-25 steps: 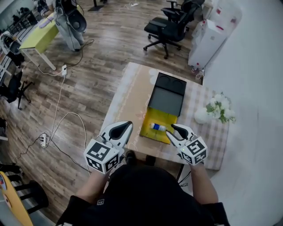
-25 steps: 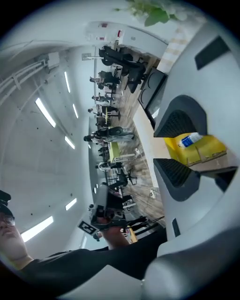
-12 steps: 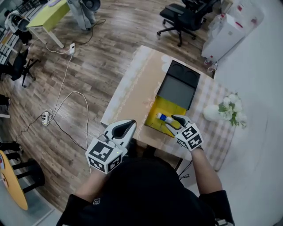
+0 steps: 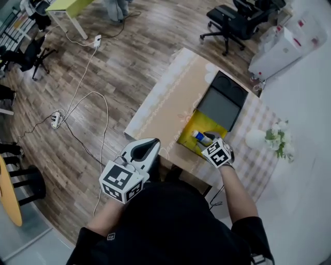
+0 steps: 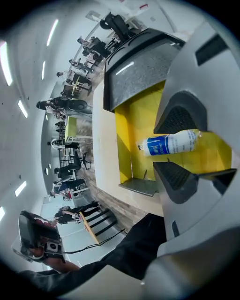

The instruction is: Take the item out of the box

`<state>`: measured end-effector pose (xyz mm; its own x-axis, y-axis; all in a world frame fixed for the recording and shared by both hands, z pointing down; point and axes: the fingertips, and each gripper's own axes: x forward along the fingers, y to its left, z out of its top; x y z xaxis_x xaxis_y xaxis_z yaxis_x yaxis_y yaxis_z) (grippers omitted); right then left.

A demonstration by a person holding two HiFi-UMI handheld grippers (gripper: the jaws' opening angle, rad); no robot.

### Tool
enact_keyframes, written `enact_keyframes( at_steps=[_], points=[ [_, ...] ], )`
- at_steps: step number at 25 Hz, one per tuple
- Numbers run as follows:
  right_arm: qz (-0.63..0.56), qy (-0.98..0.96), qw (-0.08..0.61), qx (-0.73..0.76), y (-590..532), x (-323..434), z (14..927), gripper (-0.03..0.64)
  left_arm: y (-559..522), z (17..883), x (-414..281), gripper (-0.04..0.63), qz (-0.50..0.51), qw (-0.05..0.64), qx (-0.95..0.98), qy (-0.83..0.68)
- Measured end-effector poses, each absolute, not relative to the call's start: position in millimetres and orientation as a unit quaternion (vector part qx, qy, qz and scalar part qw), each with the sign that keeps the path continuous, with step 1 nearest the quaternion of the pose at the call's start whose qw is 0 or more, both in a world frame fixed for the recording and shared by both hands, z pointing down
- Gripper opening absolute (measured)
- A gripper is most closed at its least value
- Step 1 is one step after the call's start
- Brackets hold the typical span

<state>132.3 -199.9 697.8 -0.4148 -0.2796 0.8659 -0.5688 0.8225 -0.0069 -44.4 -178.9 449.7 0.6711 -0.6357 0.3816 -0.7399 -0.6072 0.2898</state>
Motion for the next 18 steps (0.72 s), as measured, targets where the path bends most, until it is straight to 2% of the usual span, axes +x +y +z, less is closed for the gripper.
enact_keyframes(
  at_steps=[9, 13, 18],
  points=[
    [0.155, -0.792, 0.538, 0.245, -206.2, 135.6, 730.2, 0.166, -173.9, 454.1, -71.8, 0.015, 0.114, 0.225, 0.872, -0.419],
    [0.174, -0.790, 0.526, 0.262, -208.8, 138.1, 728.5, 0.156, -179.4, 448.2, -69.4, 0.015, 0.106, 0.217, 0.878, -0.414],
    [0.184, -0.806, 0.480, 0.294, -217.9, 138.6, 694.6, 0.150, -187.3, 438.6, -56.2, 0.015, 0.102, 0.204, 0.891, -0.393]
  ],
)
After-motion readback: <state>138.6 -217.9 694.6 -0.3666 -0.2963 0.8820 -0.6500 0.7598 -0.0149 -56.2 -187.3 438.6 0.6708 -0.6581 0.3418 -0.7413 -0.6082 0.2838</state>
